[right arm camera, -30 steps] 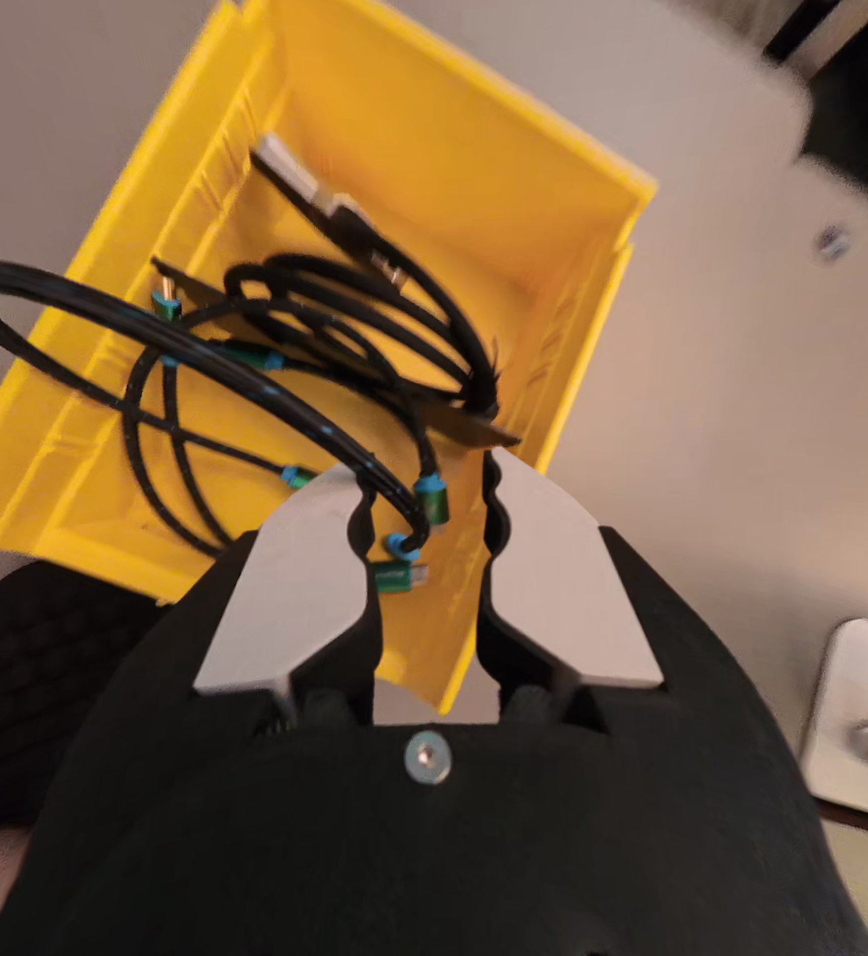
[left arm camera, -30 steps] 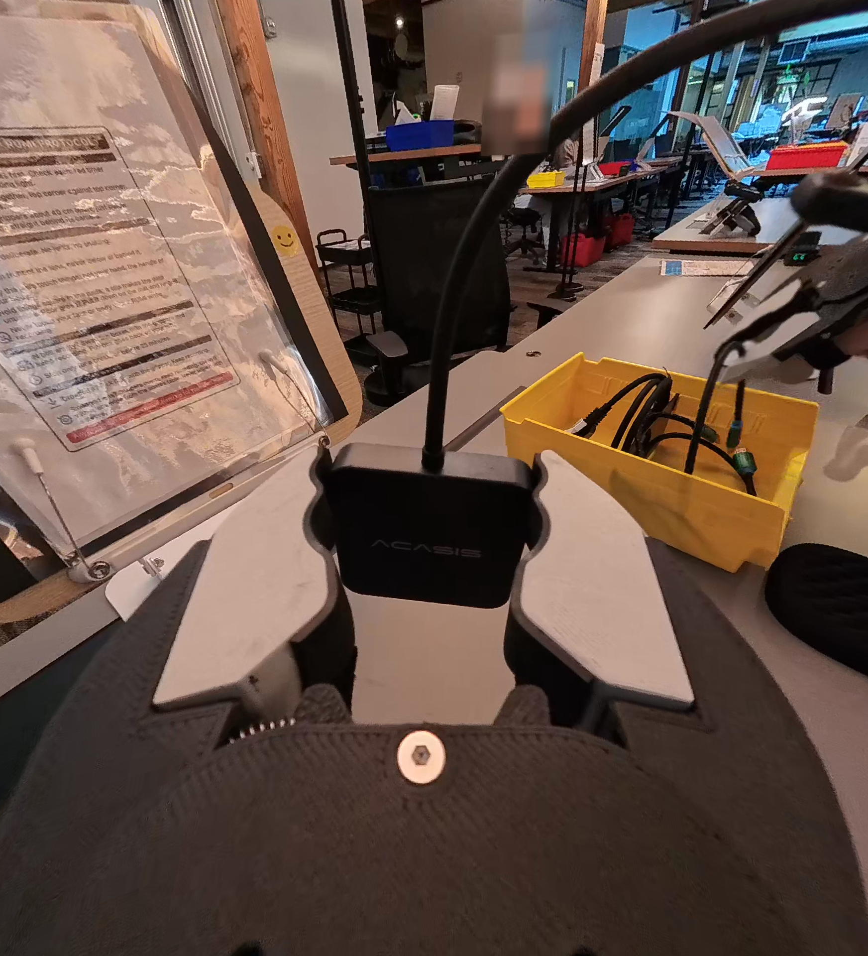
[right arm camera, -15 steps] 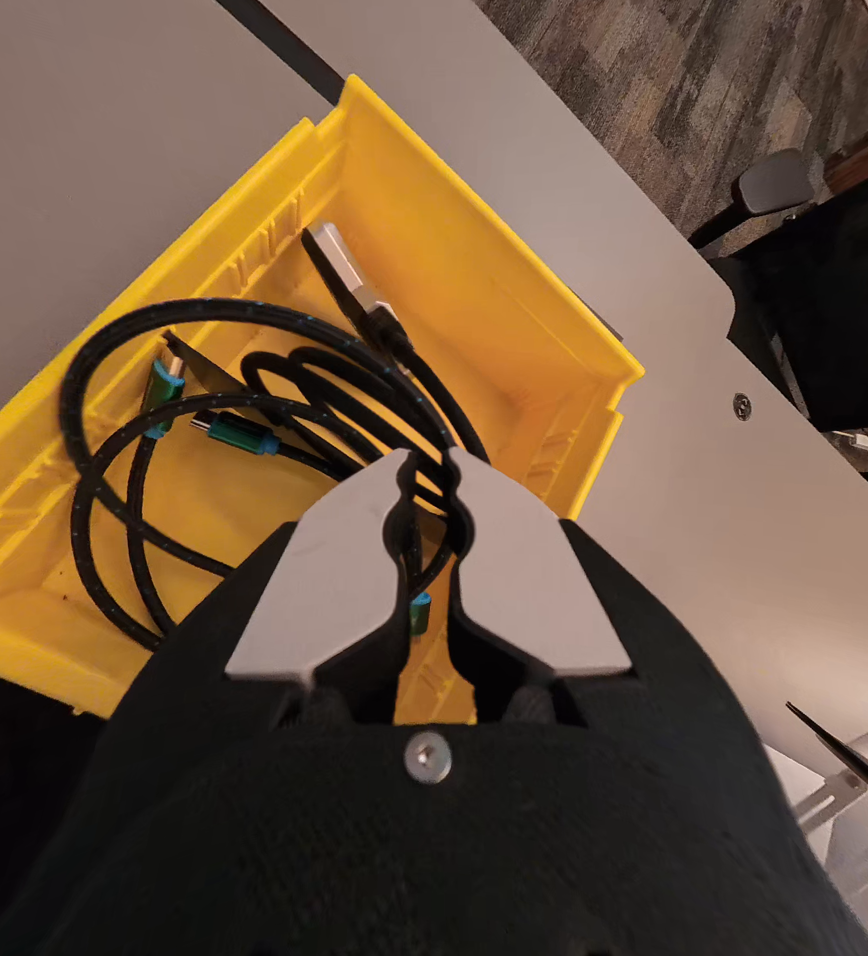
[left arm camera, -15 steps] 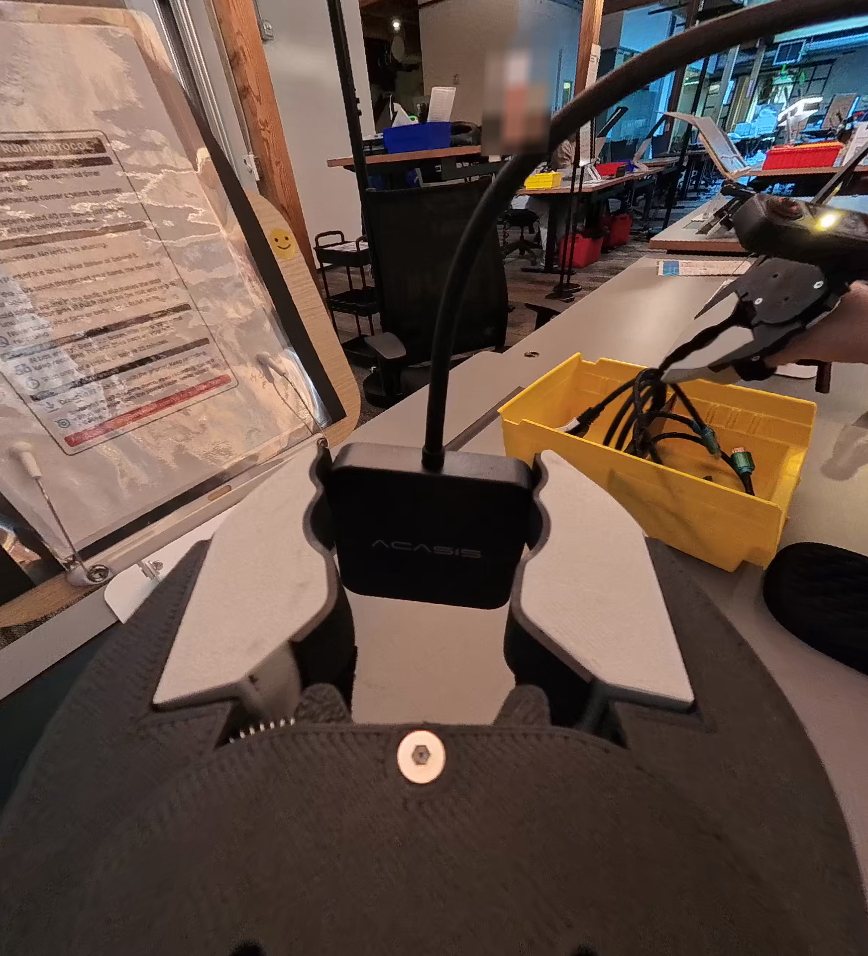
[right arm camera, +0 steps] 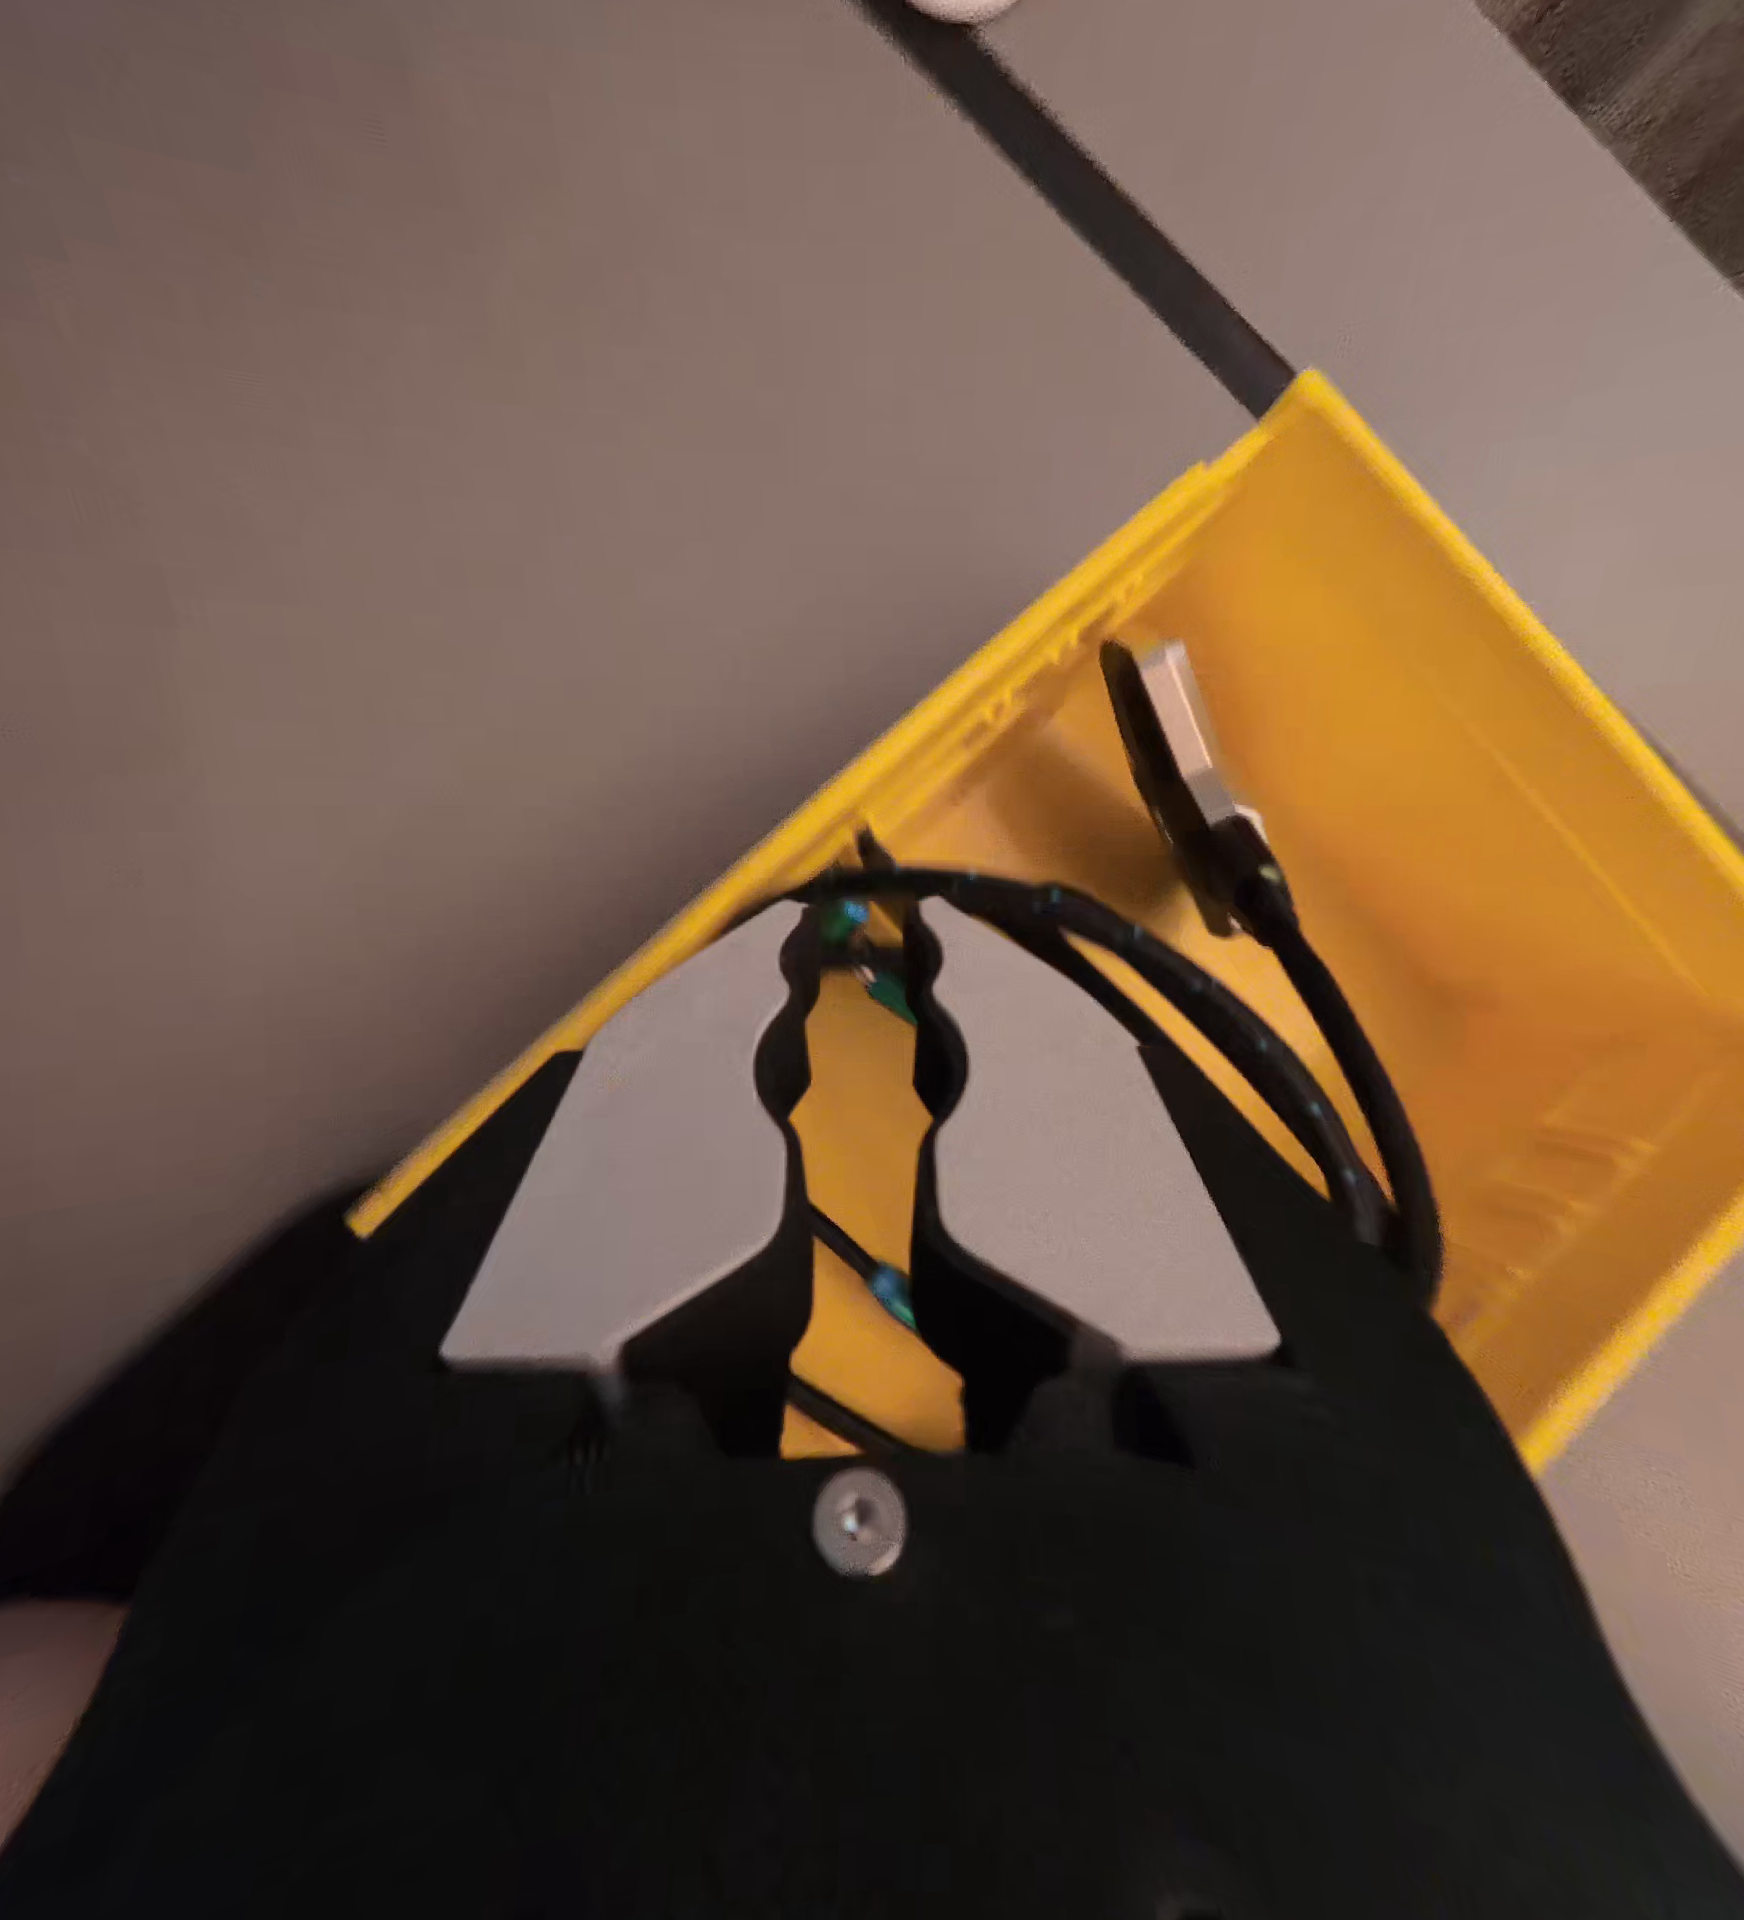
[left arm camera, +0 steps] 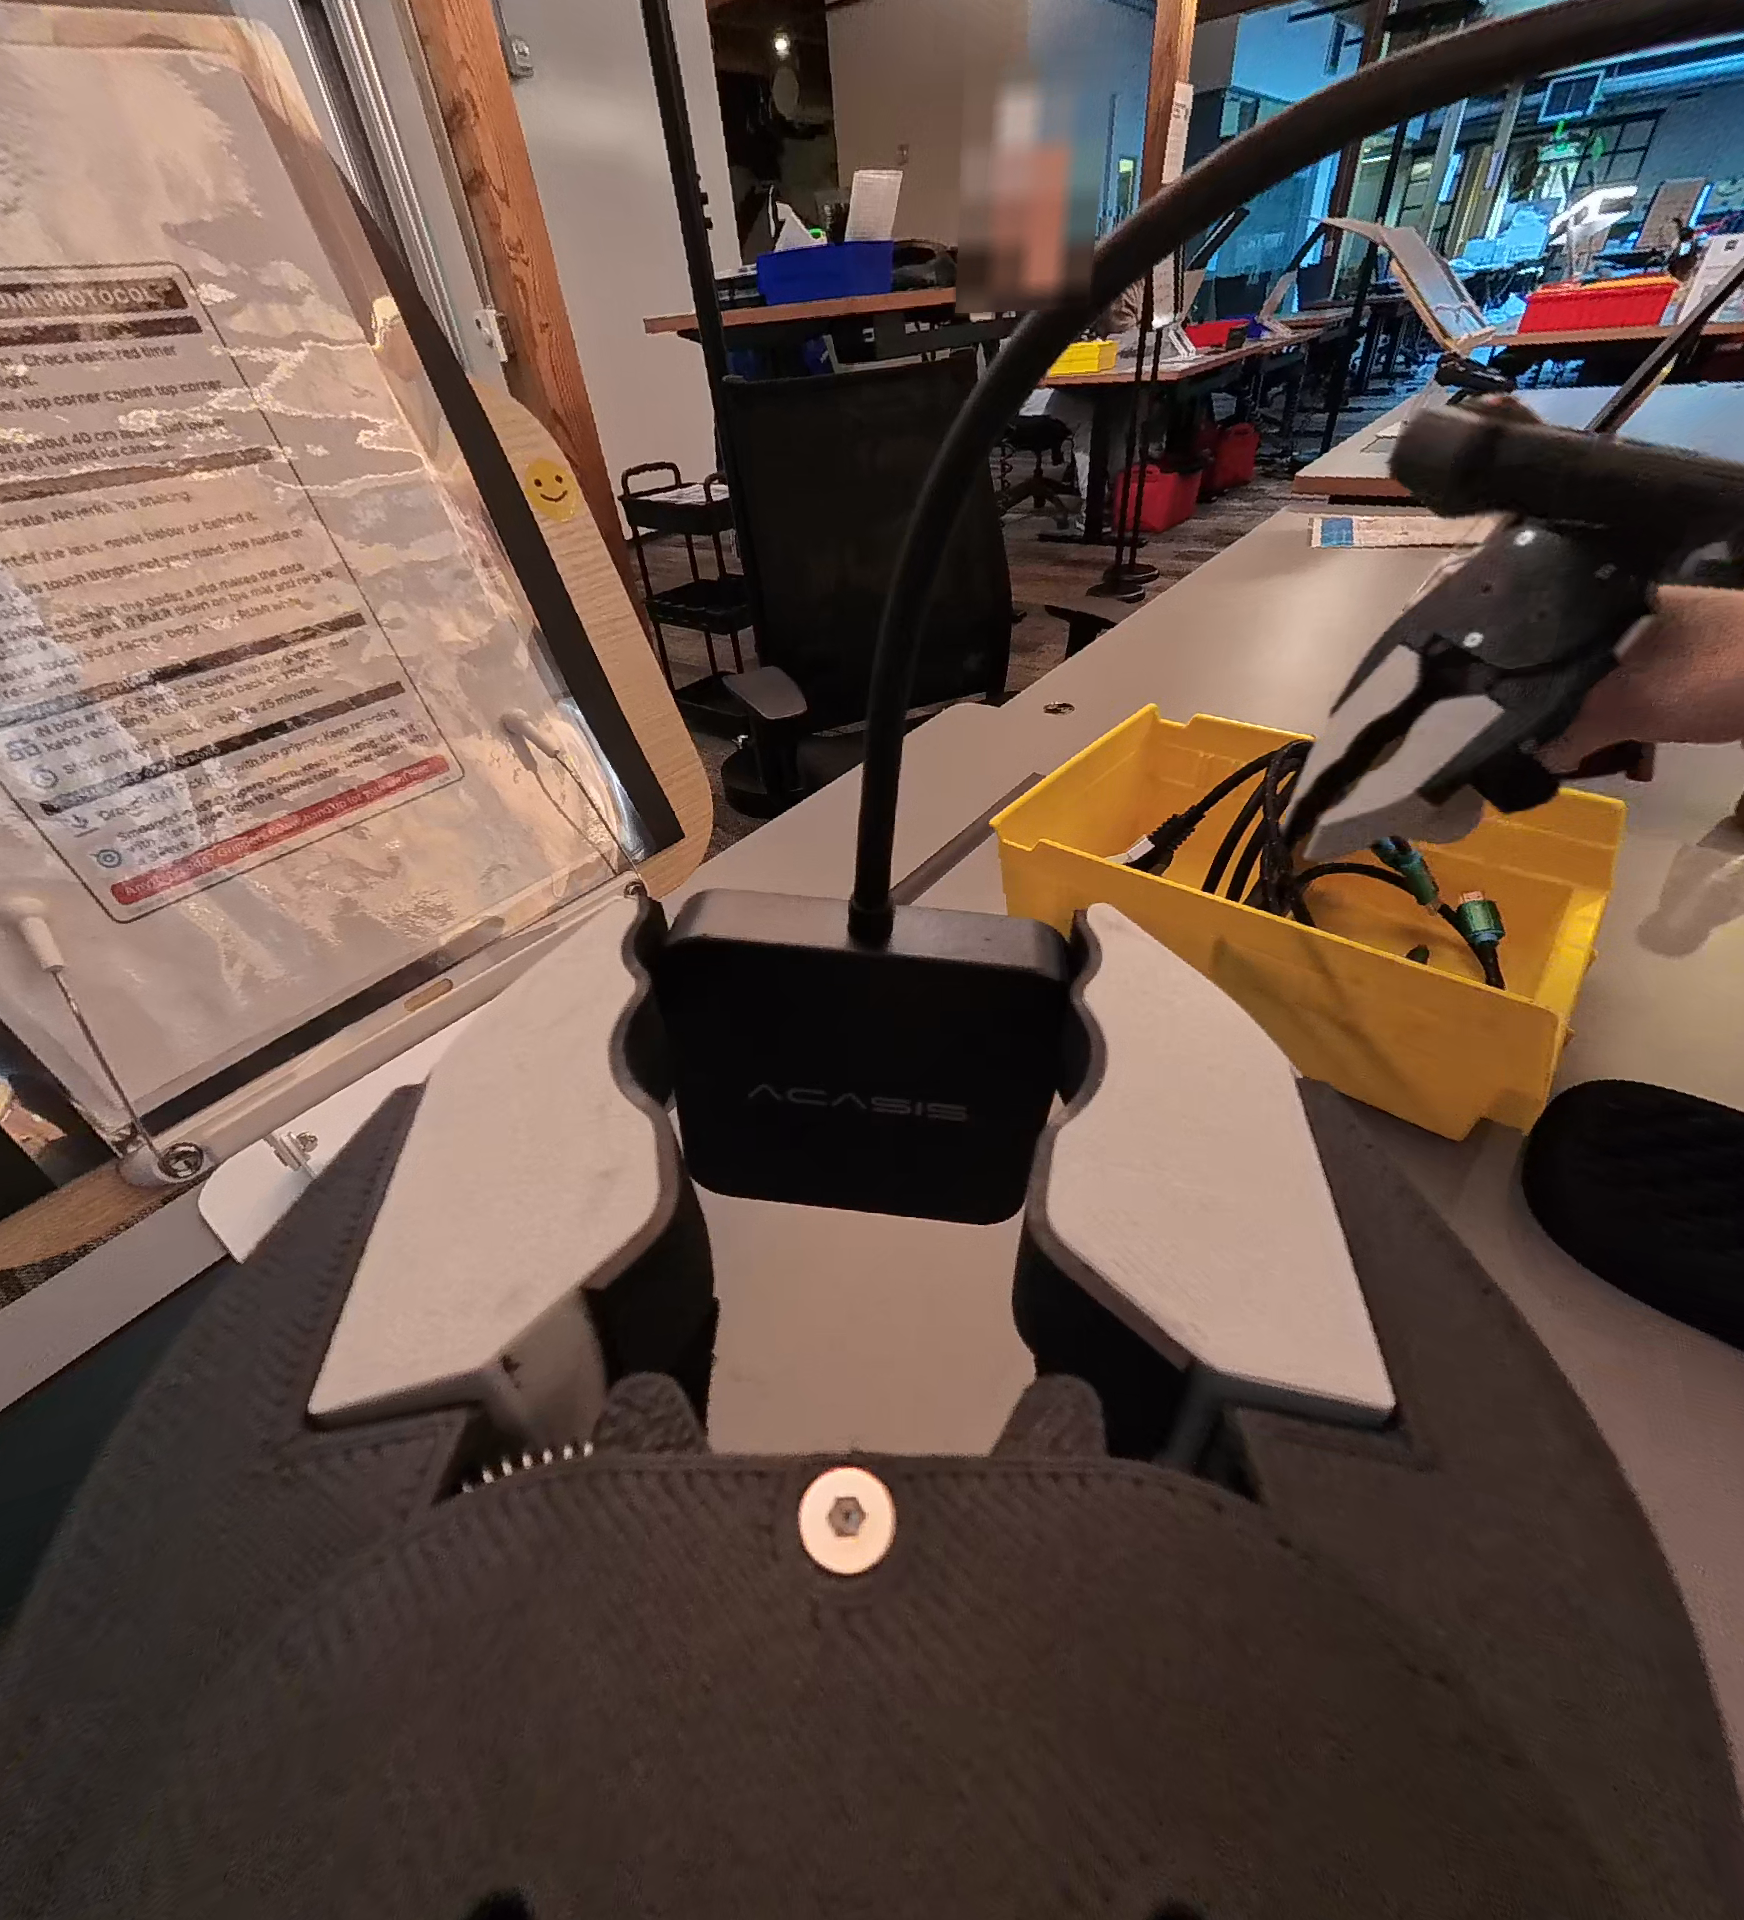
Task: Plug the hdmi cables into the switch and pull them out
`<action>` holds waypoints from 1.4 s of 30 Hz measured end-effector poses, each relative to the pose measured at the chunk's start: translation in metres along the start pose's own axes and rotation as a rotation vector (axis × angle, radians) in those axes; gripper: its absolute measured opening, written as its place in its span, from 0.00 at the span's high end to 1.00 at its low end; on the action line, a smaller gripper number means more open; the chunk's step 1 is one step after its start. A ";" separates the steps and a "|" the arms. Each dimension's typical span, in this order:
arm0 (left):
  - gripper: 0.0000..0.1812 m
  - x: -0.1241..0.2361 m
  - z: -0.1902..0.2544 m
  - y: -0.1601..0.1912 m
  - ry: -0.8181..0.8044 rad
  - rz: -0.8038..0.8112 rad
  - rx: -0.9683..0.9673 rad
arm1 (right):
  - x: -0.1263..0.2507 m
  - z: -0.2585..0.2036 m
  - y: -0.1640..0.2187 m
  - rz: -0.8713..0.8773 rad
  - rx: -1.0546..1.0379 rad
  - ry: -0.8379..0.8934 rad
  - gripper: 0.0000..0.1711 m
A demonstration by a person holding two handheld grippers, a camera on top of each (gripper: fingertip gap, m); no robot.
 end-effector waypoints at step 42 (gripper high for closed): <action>0.60 -0.004 0.028 -0.002 0.339 0.045 0.083 | 0.058 -0.036 -0.047 0.211 -0.215 -0.327 0.98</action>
Point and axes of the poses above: each gripper's, where its closed fingertips meet, x back along the fingers, y out of its underside, z = x × y across the jaws, the point moved 6 cm from there along x, back along the fingers, and after that the axes turned 8 degrees about -z, right-handed, at the moved point
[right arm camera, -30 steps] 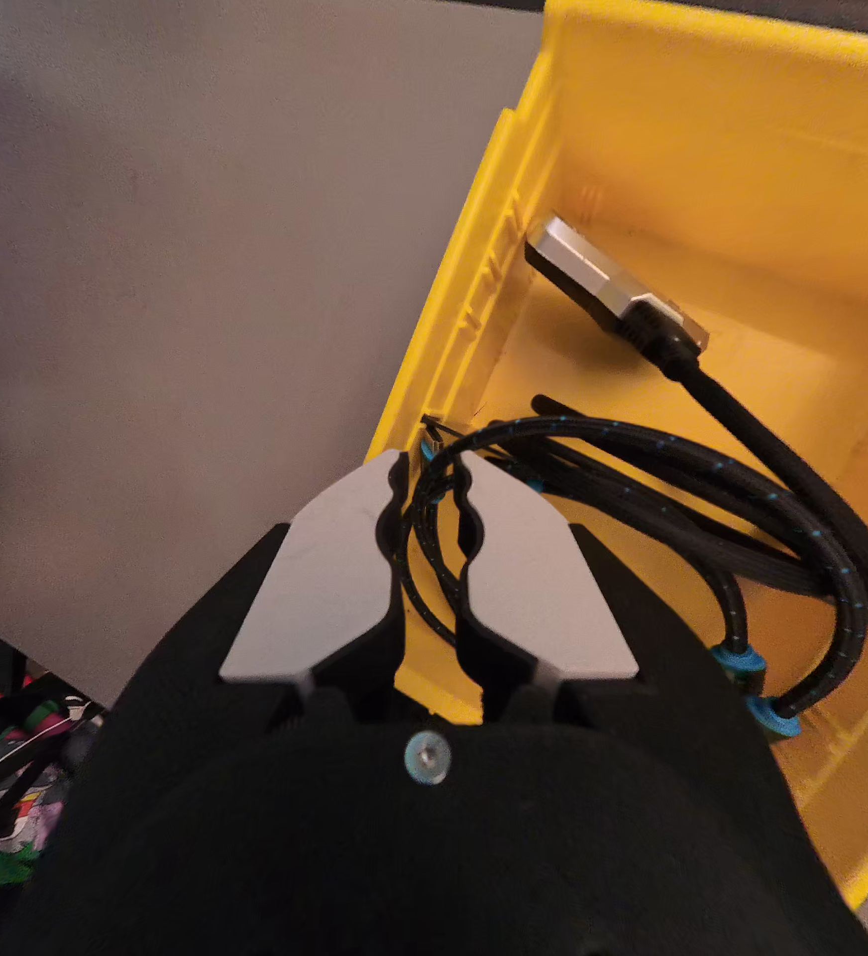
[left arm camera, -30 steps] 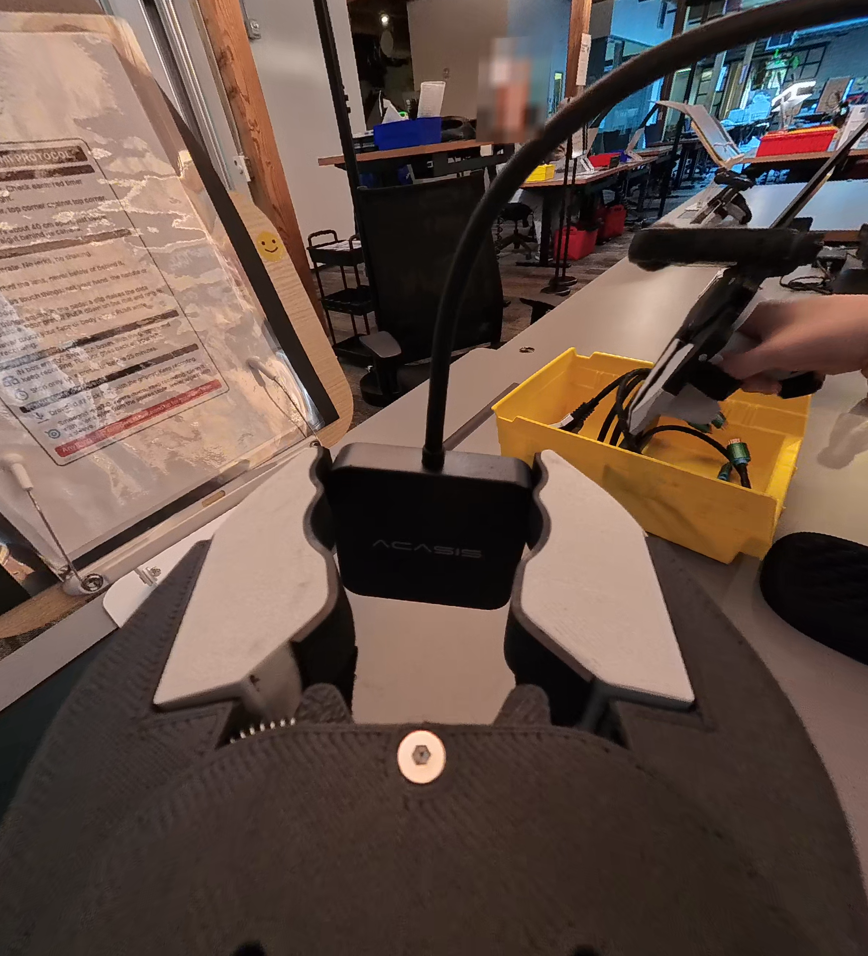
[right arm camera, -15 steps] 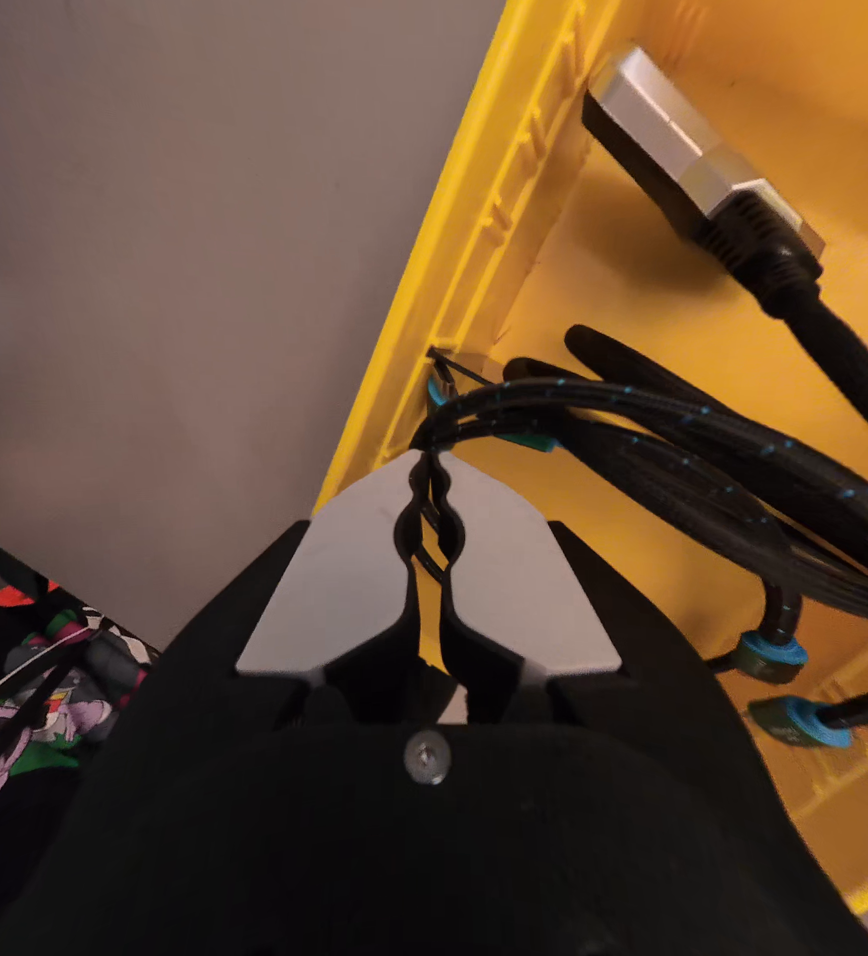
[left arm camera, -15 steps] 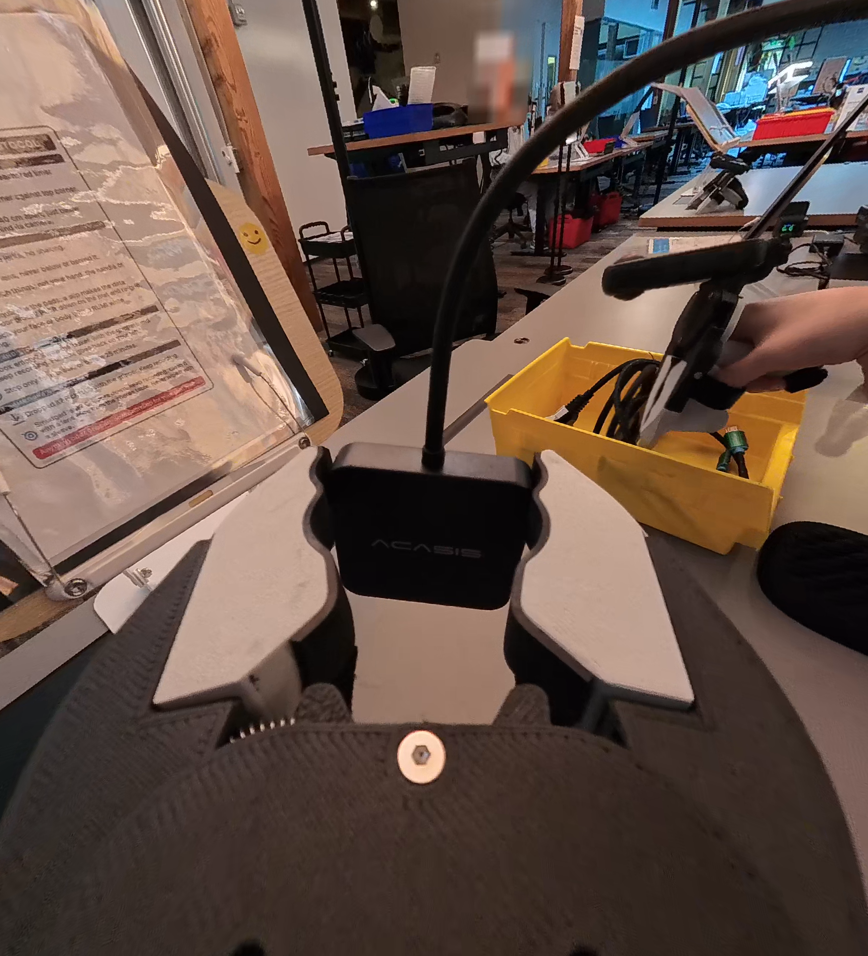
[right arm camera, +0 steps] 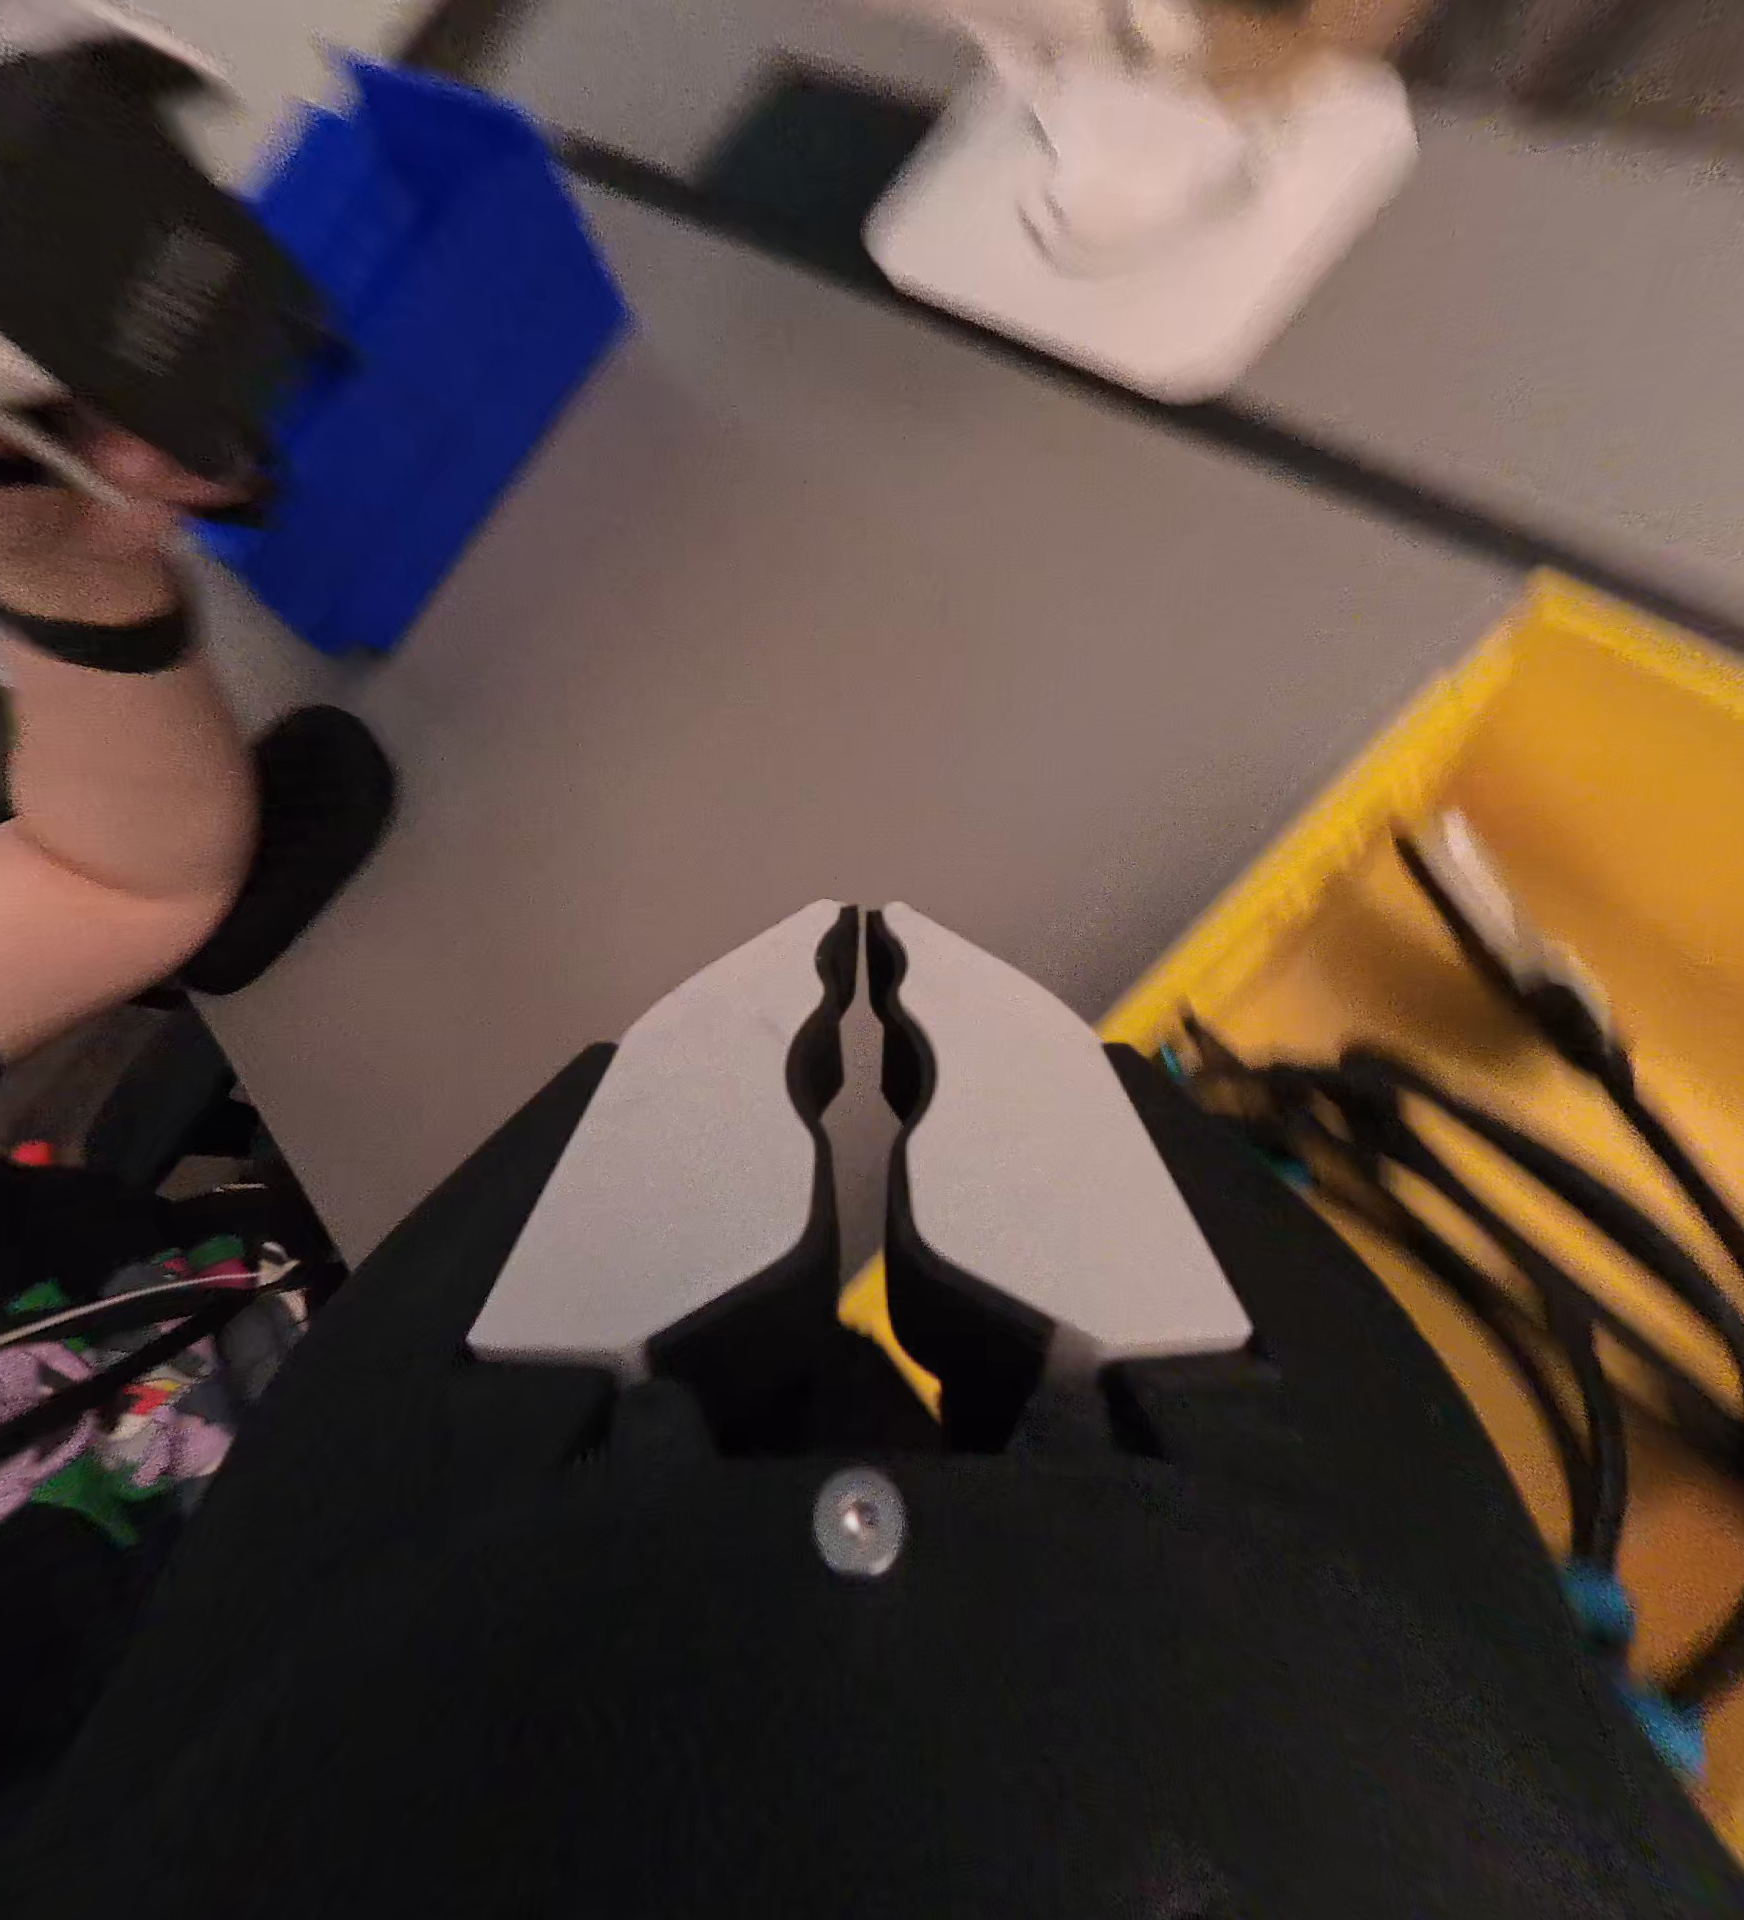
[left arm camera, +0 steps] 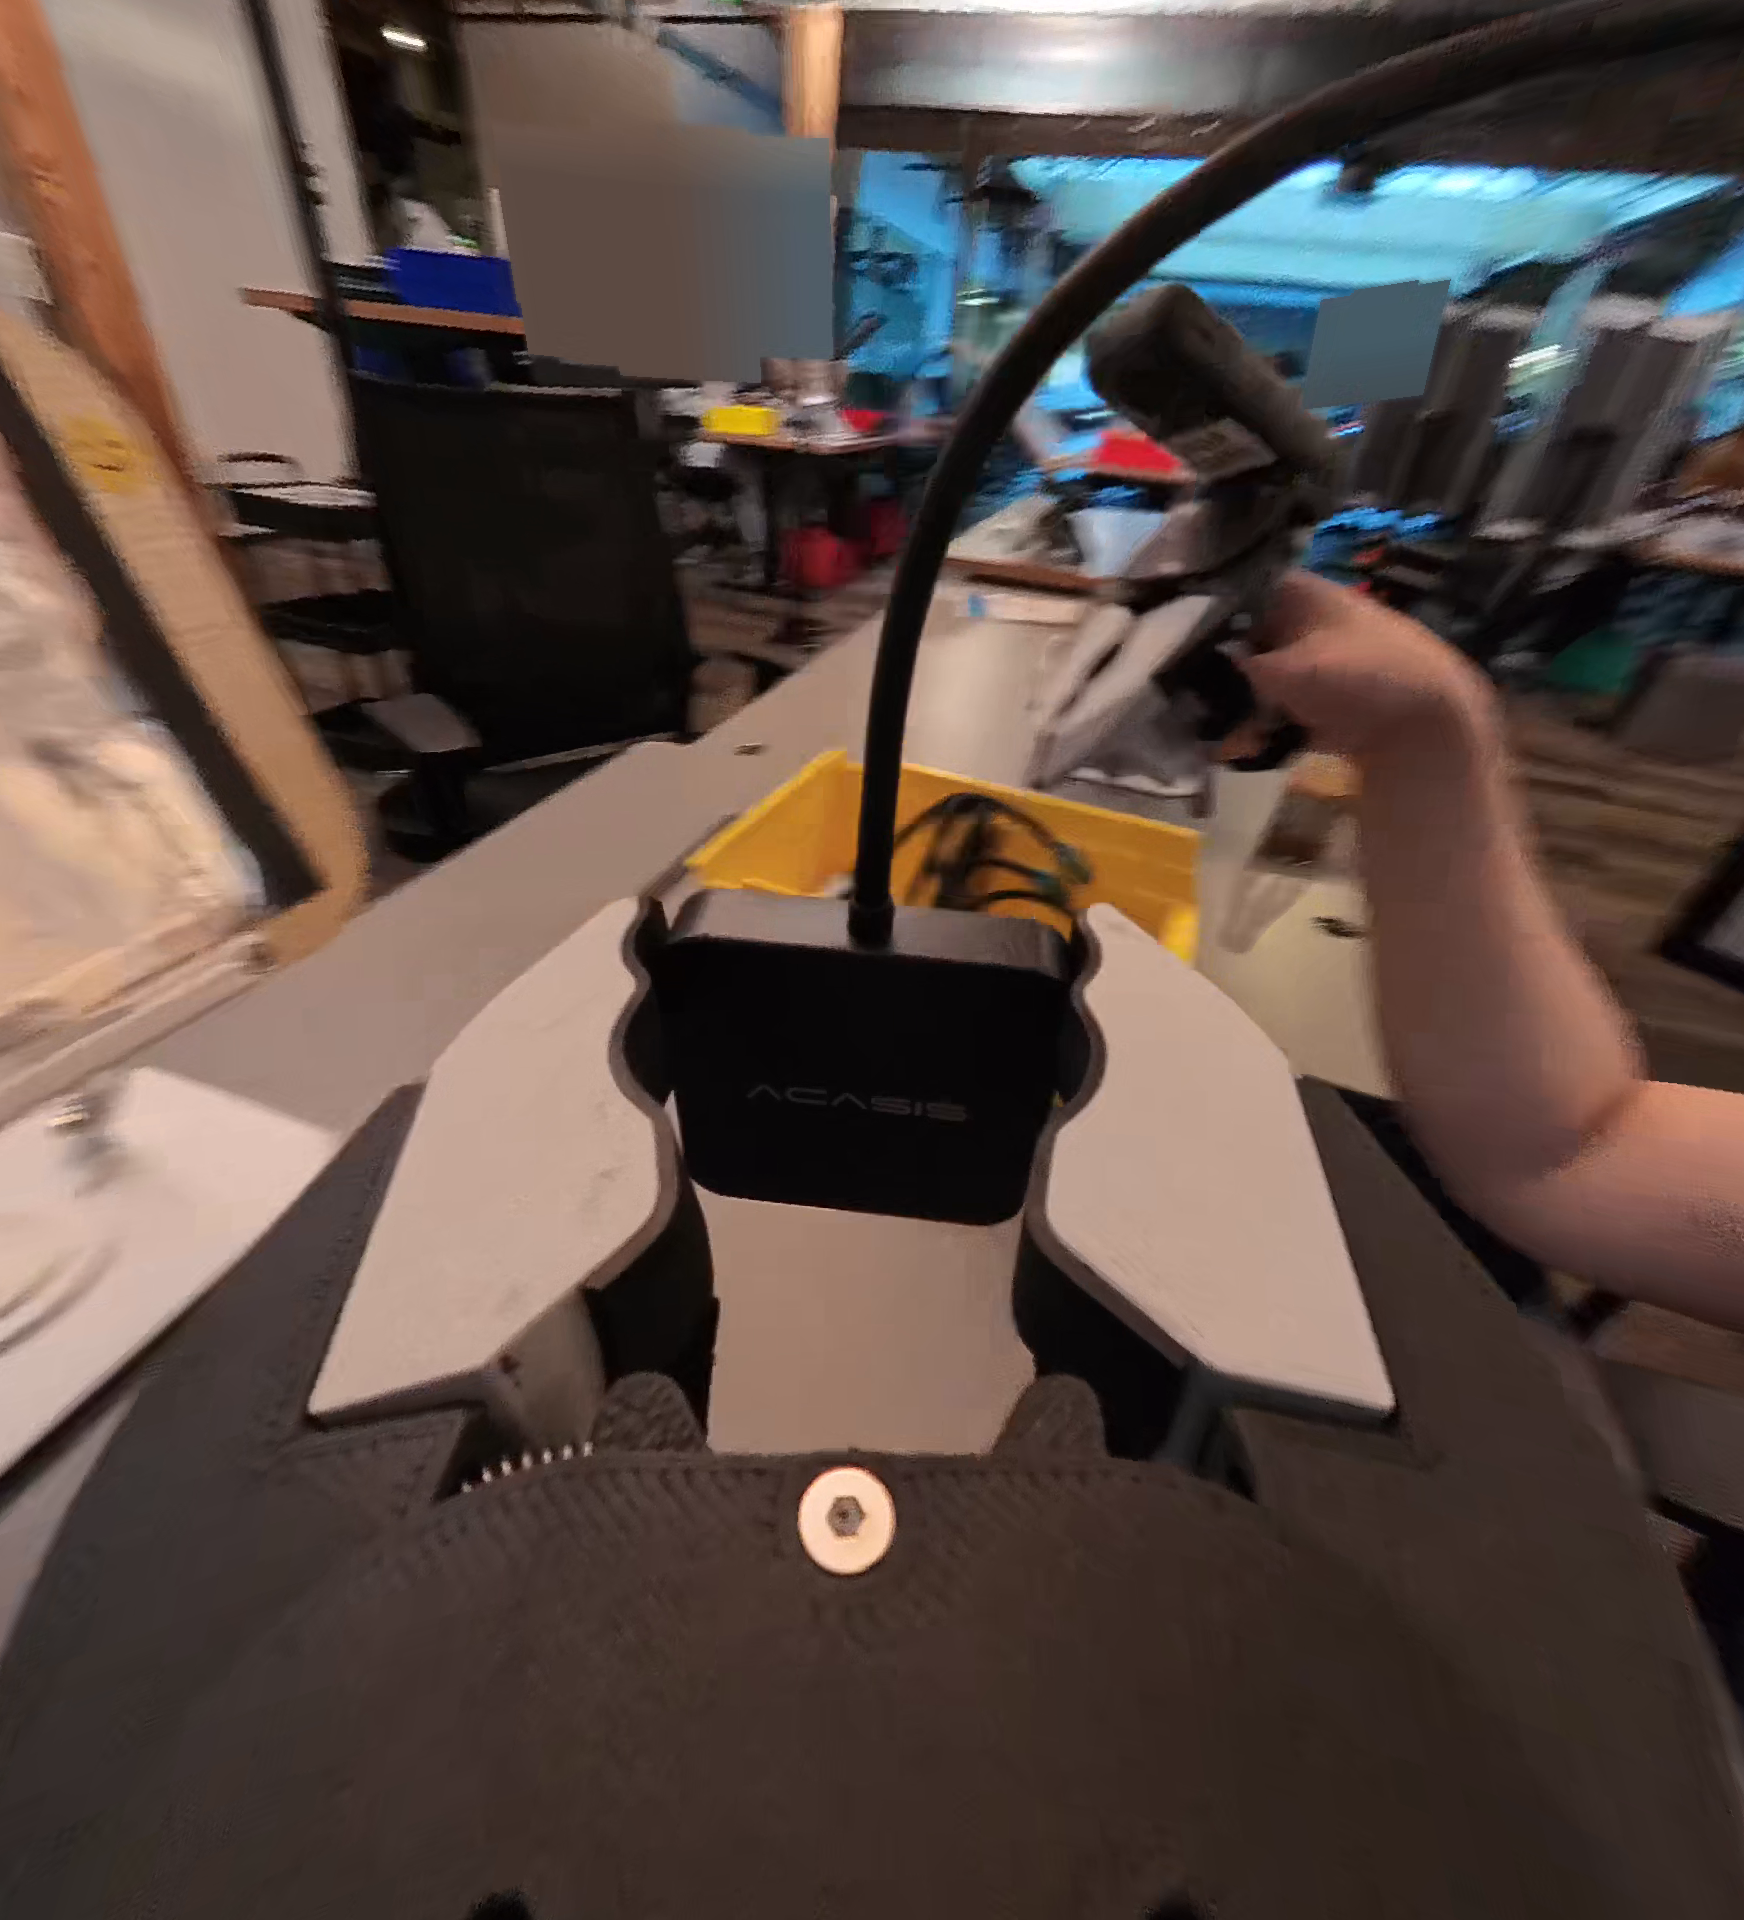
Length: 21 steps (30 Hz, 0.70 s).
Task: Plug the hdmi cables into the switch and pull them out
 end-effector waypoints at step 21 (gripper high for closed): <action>0.61 -0.012 0.008 -0.001 0.686 0.307 0.728 | -0.106 -0.172 -0.048 0.975 1.211 0.739 0.83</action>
Point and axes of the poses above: each gripper's, where its closed fingertips meet, x back along the fingers, y out of its underside, z = x × y across the jaws, the point moved 6 cm from there along x, back along the fingers, and after that the axes turned 8 degrees about -z, right-handed, at the moved point
